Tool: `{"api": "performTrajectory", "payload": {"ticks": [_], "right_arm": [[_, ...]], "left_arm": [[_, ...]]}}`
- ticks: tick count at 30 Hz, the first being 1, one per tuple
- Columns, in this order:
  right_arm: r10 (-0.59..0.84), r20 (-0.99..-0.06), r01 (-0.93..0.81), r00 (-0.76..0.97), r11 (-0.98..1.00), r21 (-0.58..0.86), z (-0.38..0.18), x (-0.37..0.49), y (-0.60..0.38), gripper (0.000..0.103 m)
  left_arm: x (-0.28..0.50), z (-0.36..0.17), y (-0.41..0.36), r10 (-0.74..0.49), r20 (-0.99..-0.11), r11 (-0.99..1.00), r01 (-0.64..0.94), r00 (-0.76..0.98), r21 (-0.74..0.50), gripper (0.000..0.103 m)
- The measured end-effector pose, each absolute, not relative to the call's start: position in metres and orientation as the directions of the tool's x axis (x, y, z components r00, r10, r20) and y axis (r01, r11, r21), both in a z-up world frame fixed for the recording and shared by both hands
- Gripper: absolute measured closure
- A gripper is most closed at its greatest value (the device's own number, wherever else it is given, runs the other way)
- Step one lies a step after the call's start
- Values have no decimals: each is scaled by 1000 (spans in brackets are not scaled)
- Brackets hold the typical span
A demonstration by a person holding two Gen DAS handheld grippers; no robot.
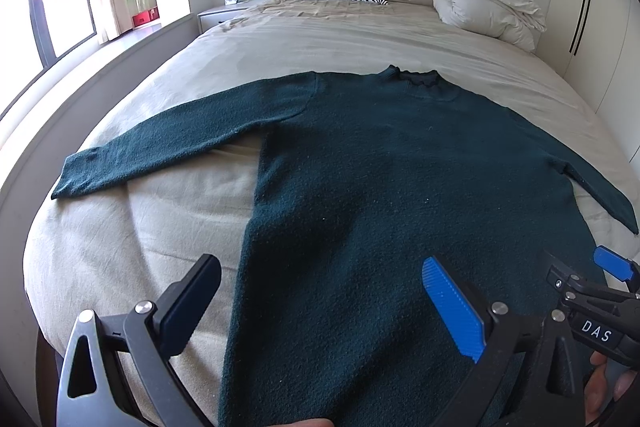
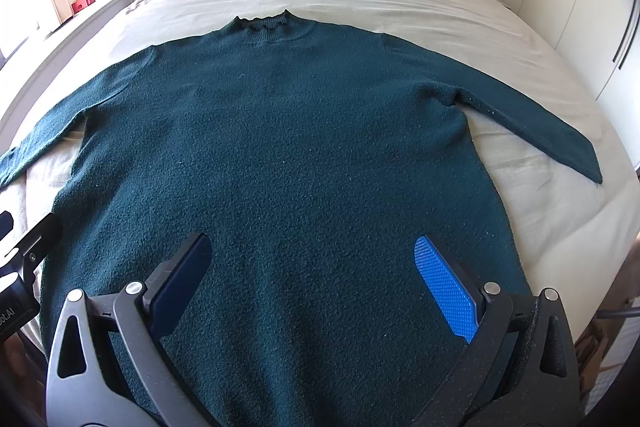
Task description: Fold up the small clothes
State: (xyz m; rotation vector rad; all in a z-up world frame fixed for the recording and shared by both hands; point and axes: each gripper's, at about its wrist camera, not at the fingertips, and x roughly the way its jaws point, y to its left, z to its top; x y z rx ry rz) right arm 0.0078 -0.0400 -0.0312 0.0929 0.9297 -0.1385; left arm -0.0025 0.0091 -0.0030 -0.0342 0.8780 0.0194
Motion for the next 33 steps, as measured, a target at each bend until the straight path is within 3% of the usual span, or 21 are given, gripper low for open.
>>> {"api": "performTrajectory", "payload": {"ticks": [33], "right_arm": [[-79,-806,157,586,987,17,-34,7,-38,0]], "left_arm": [[-5,-5,11,2,-772,999,-33,636,-24,0]]}}
